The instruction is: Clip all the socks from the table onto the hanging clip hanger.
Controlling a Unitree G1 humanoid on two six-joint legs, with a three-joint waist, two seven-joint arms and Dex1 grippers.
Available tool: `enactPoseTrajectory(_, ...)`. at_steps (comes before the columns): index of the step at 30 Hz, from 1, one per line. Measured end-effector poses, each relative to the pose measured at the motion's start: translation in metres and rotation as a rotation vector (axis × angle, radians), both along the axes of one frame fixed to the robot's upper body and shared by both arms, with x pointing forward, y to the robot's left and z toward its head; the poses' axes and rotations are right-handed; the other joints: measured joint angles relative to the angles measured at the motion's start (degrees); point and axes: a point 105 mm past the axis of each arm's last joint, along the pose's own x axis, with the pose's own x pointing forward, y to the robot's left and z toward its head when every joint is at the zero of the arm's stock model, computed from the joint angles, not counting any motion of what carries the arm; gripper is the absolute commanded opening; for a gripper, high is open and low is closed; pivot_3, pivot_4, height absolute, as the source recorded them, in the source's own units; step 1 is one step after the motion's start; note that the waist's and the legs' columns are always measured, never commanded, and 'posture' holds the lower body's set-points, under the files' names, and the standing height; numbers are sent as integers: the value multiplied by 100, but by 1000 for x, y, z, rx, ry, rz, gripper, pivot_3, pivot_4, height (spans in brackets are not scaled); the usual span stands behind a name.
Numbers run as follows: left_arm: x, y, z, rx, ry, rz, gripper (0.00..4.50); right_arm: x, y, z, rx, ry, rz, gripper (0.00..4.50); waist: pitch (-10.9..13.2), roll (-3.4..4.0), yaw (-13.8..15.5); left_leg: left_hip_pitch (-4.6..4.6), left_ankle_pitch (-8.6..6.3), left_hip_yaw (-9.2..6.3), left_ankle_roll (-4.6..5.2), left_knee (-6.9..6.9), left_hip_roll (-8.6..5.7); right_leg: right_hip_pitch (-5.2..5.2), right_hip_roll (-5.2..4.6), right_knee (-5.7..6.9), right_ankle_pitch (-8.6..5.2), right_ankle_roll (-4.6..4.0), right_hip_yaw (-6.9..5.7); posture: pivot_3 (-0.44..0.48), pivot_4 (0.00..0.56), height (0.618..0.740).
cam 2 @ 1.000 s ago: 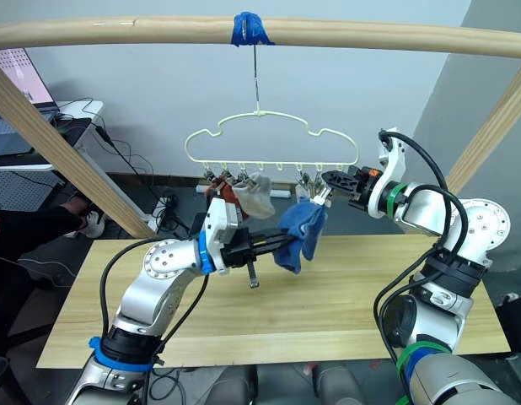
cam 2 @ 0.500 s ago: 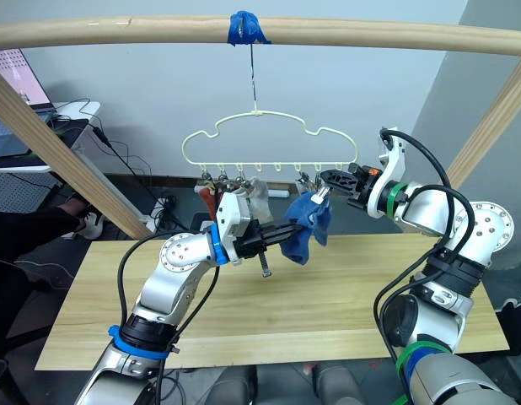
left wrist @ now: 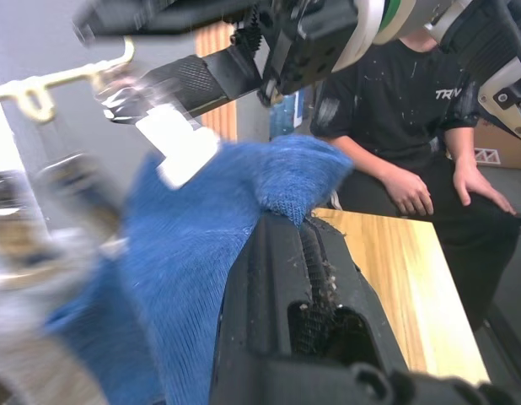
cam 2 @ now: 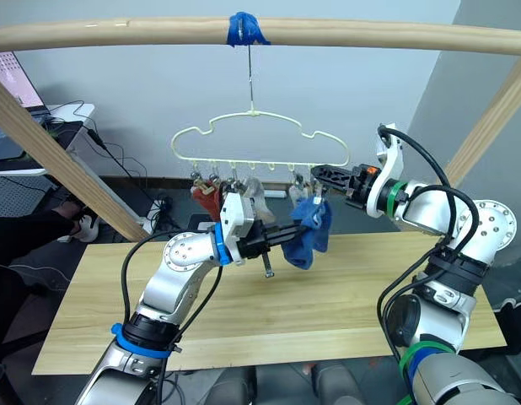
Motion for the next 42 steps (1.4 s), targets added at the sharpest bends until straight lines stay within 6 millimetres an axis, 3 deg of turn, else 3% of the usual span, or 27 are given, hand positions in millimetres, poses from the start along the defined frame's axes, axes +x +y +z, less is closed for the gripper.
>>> enactPoseTrajectory(2, 0, -2, -5, 4, 38, -2, 677, -5, -16, -7, -90, -16, -40, 4355, 0, 0, 44, -6, 0, -5, 0, 0, -4, 2, -2, -7, -1, 2, -6, -44, 180, 740)
enactPoseTrajectory(4, 2, 7, -19, 29, 103, 28, 1216, -12, -46, -19, -216, -18, -117, 4500, 0, 0, 108, -9, -1, -1, 1, 0, -4, 2, -5, -16, -3, 5, -5, -51, 181, 740)
enactPoseTrajectory(6, 4, 15, -35, 55, 176, 55, 1730, -16, -62, -26, -274, -22, -152, 4500, 0, 0, 109, -8, -1, 4, 2, 0, -2, 2, -5, -18, -3, 5, -3, -53, 181, 740)
enactPoseTrajectory(15, 1, 25, -48, 78, 231, 69, 4436, -17, -64, -46, -288, -46, -161, 4500, 0, 0, 4, 2, 0, 4, 2, 6, -2, 5, -2, -2, -3, 6, 2, -44, 177, 740)
enactPoseTrajectory(18, -1, 34, -47, 52, 274, 88, 4436, -20, -68, -51, -376, -94, -159, 4500, 0, -1, 10, 0, 0, 3, 2, 5, -1, 4, -3, -6, -3, 6, 0, -41, 178, 740)
enactPoseTrajectory(21, -2, 72, -57, 68, 379, 182, 4436, -29, -81, -64, -540, -156, -142, 4500, 0, 0, 7, 0, -1, 1, 3, -1, 5, 2, -1, -9, -12, 19, -7, -29, 179, 740)
enactPoseTrajectory(26, -12, 147, -62, 82, 519, 379, 4436, -48, -83, -99, -673, -235, -32, 4500, 5, -4, 13, 1, 0, 0, 2, -1, 4, 3, -3, -8, -22, 33, -7, 4, 191, 740)
enactPoseTrajectory(32, -22, 205, -75, 83, 562, 655, 4436, -58, -87, -125, -707, -302, -11, 4500, 49, -51, 104, 8, 1, 2, 1, 7, 0, 11, -11, -9, -22, 33, -3, 53, 212, 740)
enactPoseTrajectory(37, -26, 226, -83, 158, 514, 798, 4436, -58, -100, -138, -744, -285, -28, 4500, 109, -65, 262, 9, 2, 3, 0, 12, 1, 12, -11, -7, -21, 30, 0, 70, 220, 740)
enactPoseTrajectory(42, -26, 232, -83, 190, 500, 827, 4436, -57, -104, -140, -758, -285, -28, 4500, 124, -57, 324, 8, 2, 2, -1, 6, 1, 10, -11, -8, -21, 31, -3, 73, 221, 740)
